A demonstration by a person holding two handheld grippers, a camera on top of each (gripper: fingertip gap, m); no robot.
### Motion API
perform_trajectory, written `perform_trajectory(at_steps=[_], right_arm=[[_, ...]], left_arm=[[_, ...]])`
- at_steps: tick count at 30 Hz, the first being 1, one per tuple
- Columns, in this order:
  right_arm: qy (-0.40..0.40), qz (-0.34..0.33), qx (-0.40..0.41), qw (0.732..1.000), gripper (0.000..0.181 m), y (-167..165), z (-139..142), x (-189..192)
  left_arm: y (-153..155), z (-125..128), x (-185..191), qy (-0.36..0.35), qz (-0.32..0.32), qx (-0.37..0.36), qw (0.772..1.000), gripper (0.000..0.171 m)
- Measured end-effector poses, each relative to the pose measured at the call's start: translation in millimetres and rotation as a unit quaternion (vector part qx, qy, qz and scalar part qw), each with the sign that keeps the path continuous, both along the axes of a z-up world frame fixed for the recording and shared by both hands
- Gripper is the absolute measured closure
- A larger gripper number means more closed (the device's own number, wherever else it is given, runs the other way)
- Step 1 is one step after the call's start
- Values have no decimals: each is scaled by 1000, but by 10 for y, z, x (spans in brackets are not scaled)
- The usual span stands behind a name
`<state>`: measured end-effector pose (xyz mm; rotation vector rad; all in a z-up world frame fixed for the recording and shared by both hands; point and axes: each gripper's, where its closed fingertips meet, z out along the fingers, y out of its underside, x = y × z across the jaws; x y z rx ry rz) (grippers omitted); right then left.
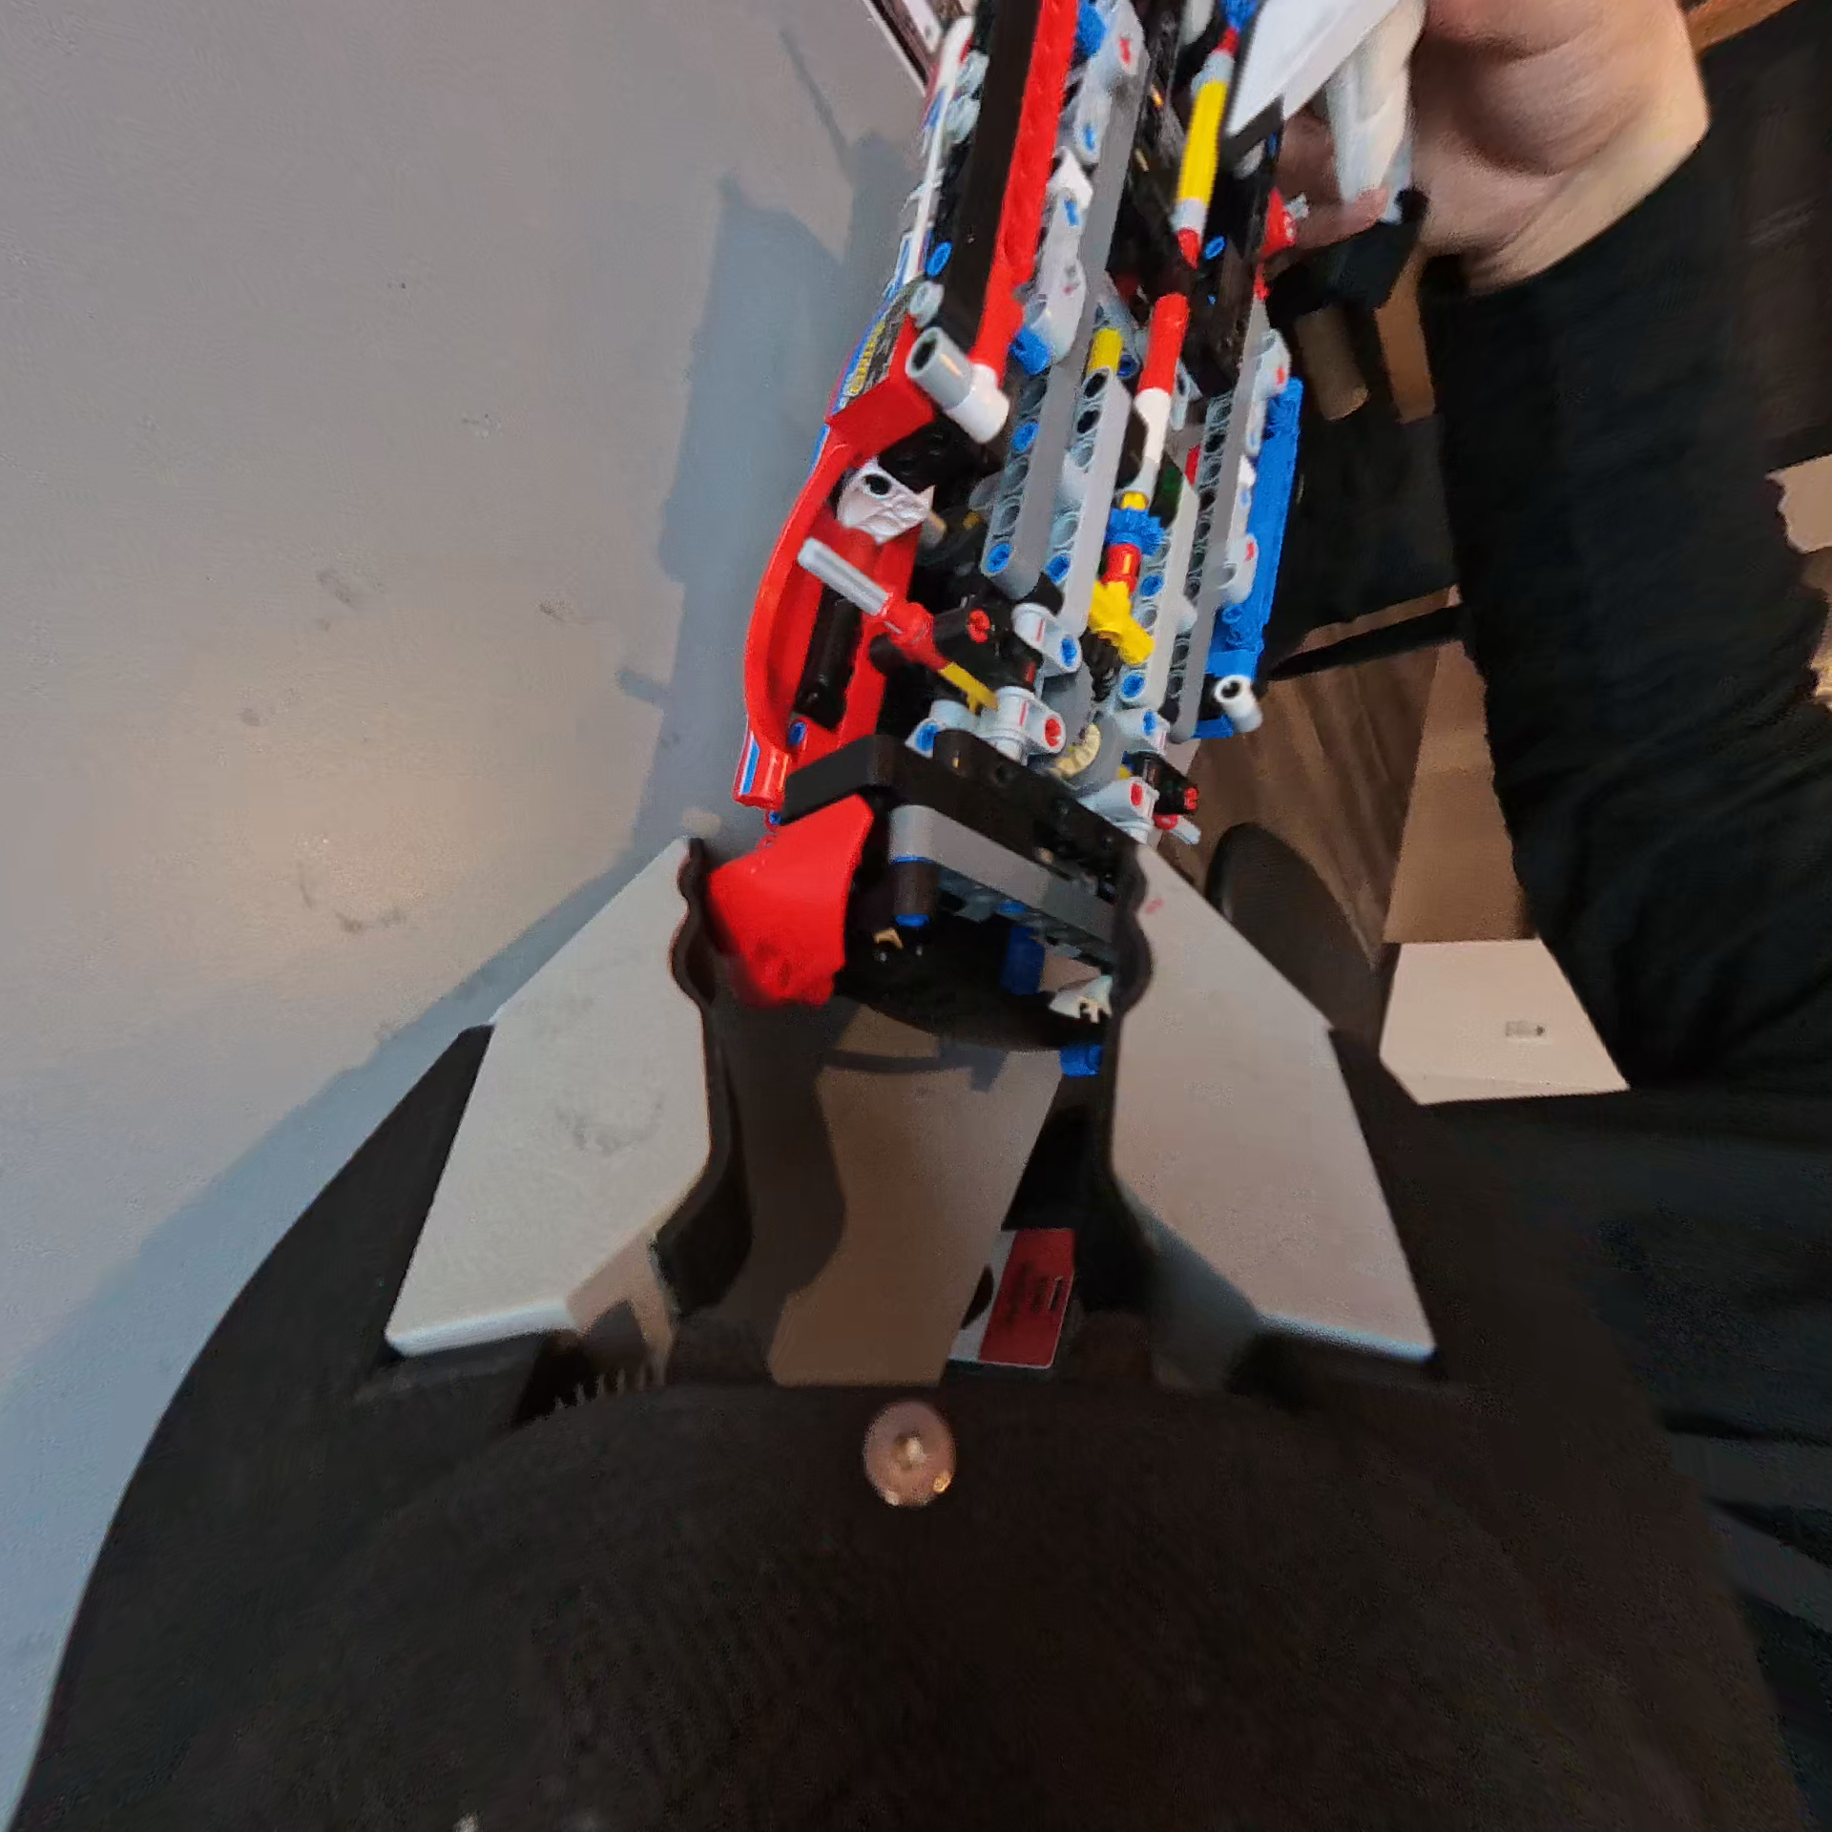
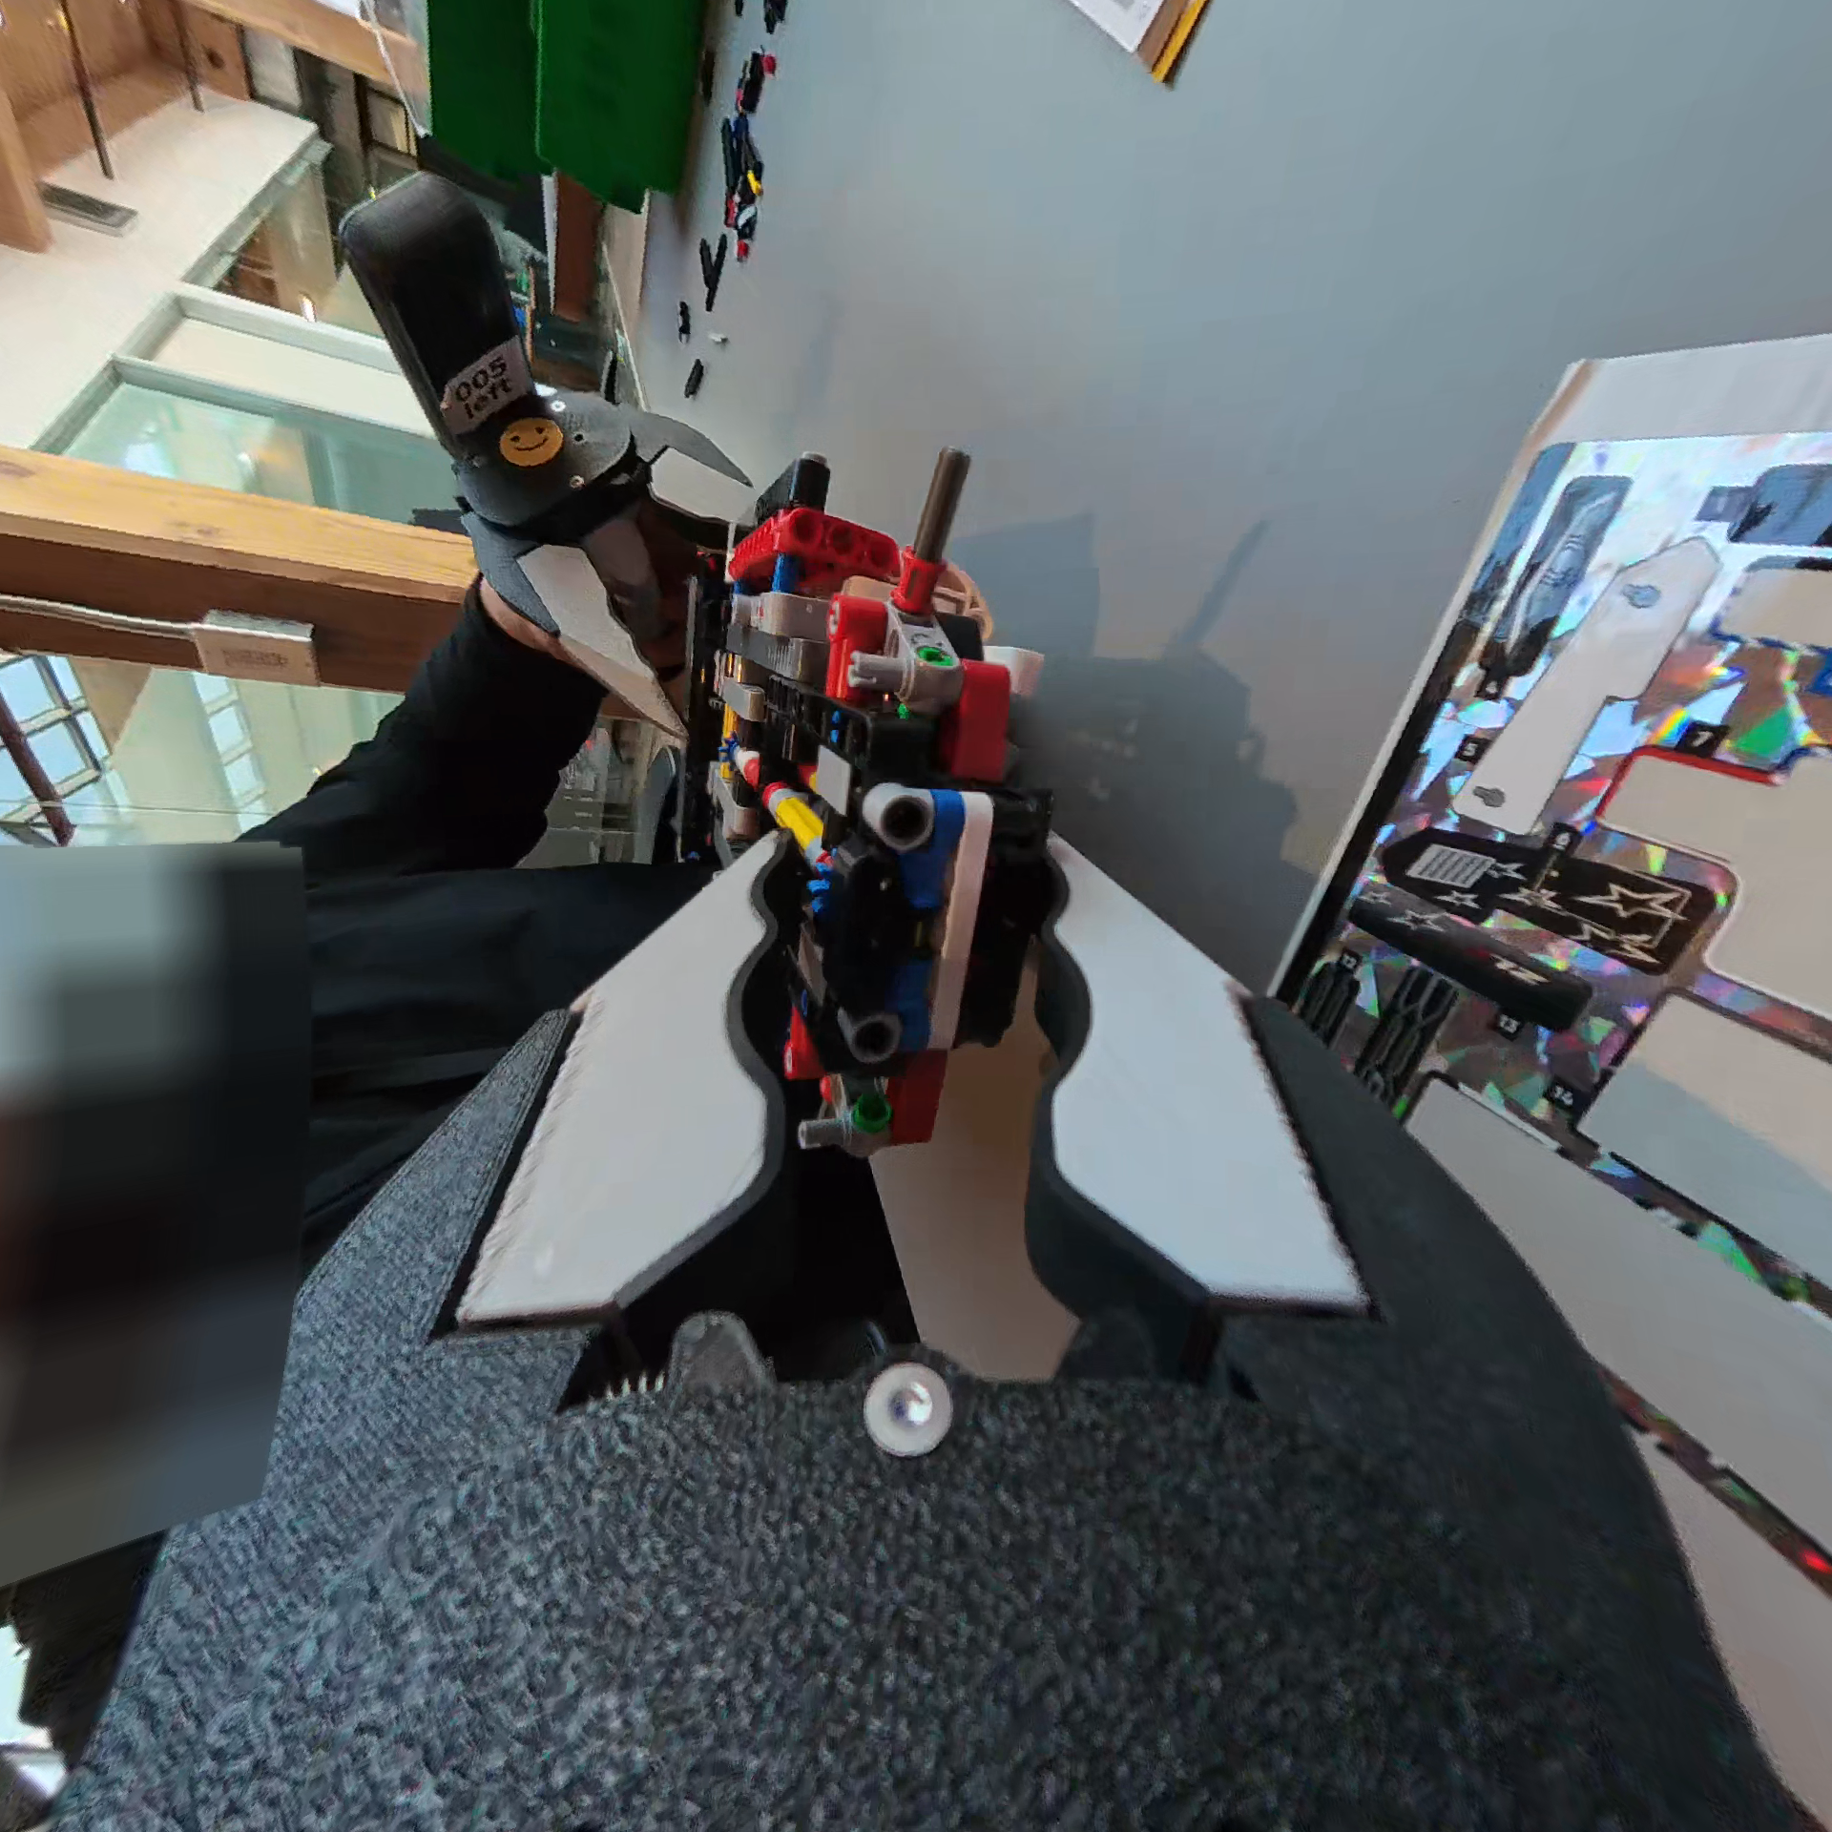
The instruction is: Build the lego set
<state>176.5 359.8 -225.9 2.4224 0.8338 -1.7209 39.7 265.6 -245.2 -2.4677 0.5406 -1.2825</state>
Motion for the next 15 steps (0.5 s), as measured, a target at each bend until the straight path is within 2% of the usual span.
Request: perform_trajectory(at_steps=[2, 6, 12, 15], right_arm=[[12, -7, 13, 1000, 136, -32, 40, -10], [52, -27, 71, 996, 139, -83, 214, -63], [98, -62, 192, 975, 143, -15, 543, -307], [119, -67, 316, 939, 142, 63, 781, -452]], left_arm=[[-8, -2, -12, -7, -11, 5, 1000, 95], [74, 138, -132, -38, -14, 41, 998, 112], [319, 363, -440, 35, -69, 185, 980, 117], [504, 493, -602, 93, -98, 277, 951, 117]])
